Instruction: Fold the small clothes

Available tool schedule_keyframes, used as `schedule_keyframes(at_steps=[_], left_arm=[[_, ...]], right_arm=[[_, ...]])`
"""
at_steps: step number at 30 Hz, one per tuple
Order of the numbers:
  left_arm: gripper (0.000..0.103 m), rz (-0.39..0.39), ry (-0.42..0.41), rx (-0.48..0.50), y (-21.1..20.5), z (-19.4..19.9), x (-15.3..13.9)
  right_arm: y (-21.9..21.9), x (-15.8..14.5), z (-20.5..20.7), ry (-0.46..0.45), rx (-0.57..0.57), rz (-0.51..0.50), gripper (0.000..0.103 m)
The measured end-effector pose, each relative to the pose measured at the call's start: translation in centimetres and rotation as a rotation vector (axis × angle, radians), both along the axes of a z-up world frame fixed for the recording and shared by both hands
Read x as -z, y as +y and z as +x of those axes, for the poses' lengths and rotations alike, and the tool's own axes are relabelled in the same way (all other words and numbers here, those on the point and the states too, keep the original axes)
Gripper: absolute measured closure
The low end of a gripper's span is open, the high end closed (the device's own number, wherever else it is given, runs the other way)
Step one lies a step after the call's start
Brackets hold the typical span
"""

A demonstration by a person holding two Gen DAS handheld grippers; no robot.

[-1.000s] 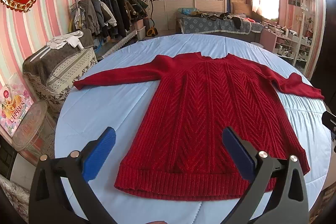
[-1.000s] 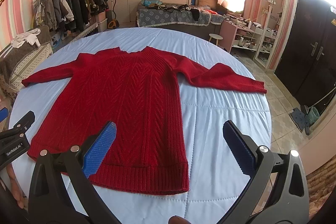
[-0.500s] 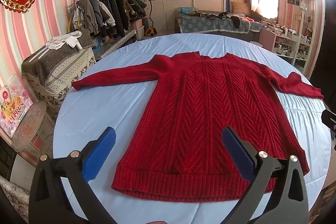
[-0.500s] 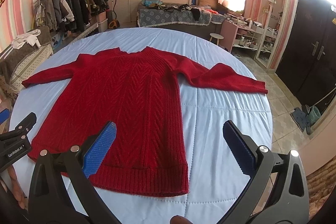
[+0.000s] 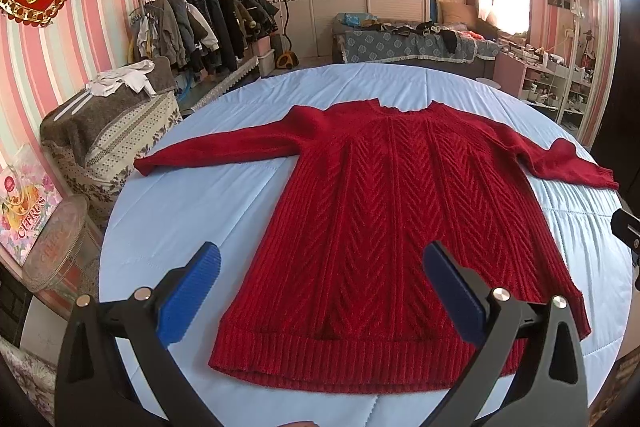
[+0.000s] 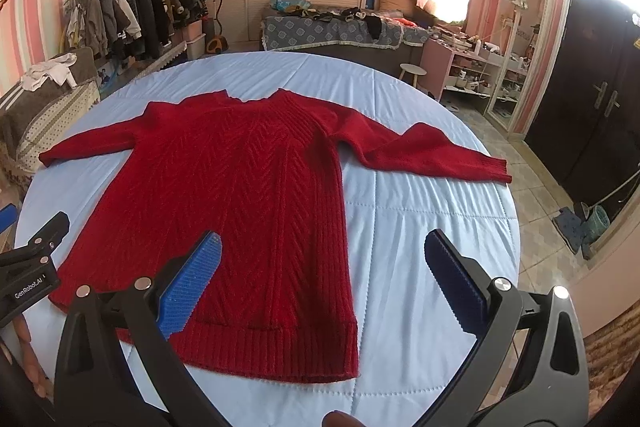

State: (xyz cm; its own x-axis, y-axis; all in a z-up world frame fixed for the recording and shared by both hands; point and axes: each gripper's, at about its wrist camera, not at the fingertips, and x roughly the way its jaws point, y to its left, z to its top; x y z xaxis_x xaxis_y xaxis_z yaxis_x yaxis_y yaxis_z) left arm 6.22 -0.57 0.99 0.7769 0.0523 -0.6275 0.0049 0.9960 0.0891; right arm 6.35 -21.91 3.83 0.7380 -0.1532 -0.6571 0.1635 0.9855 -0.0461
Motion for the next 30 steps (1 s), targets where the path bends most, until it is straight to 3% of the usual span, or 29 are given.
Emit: schedule_keyframes(at_steps=[30], left_arm=[[0.001,0.002,0.016,-0.019,0.5,2.3,0.9]], right_arm=[[-0.5,1.1,3.6,0.009,-0.001,0.000,0.003]])
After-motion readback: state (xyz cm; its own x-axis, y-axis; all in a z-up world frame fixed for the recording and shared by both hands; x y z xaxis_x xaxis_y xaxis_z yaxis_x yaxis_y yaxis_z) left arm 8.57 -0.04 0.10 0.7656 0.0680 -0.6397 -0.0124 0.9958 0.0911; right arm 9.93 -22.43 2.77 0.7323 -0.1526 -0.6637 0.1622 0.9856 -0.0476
